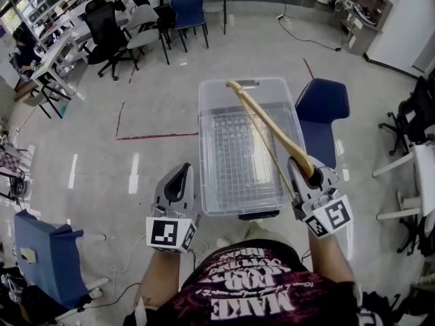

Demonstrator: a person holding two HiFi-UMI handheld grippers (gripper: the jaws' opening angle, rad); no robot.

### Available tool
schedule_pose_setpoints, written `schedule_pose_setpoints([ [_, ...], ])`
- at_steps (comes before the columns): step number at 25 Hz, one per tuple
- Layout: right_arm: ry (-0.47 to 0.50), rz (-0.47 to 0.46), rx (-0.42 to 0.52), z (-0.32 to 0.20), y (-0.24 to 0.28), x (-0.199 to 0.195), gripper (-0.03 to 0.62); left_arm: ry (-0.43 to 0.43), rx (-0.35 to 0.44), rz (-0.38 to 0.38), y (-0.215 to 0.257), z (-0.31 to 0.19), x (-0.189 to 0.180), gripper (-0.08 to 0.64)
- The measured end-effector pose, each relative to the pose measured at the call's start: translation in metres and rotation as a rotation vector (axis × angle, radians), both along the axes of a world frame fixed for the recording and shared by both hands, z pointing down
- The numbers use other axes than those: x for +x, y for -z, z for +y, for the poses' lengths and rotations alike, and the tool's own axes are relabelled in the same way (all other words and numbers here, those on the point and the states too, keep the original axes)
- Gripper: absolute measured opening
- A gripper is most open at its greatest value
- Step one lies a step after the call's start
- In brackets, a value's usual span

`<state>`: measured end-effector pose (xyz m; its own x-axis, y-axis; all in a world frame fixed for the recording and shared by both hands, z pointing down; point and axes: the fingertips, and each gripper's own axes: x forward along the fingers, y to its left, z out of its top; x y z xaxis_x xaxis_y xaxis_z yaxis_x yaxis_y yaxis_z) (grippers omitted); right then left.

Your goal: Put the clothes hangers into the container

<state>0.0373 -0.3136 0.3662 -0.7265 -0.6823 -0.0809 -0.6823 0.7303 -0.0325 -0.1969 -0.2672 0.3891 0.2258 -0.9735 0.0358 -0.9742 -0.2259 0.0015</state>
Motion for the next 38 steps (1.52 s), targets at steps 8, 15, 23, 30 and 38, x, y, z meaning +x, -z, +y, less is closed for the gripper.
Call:
schedule_pose_setpoints([
  [8, 0.040, 0.012, -0.029, -0.043, -0.018, -0.014, 0.057, 0.012, -0.018, -0.009, -0.011, -0.029, 0.004, 0.006],
  [15, 0.064, 0.100, -0.142, -0.084, -0.078, -0.039, 0.057, 0.036, -0.032, -0.001, -0.017, -0.040, -0.001, 0.006],
  [23, 0.077, 0.242, -0.388, -0.105, -0.200, -0.057, 0.058, 0.071, -0.063, 0.006, -0.028, -0.040, -0.008, 0.005],
  [30, 0.110, 0.411, -0.532, -0.099, -0.294, -0.067, 0.058, 0.091, -0.080, 0.002, -0.032, -0.034, -0.016, 0.006],
  [38, 0.214, 0.698, -0.670, -0.083, -0.395, -0.068, 0.060, 0.082, -0.078, -0.031, -0.027, -0.024, -0.012, 0.006],
])
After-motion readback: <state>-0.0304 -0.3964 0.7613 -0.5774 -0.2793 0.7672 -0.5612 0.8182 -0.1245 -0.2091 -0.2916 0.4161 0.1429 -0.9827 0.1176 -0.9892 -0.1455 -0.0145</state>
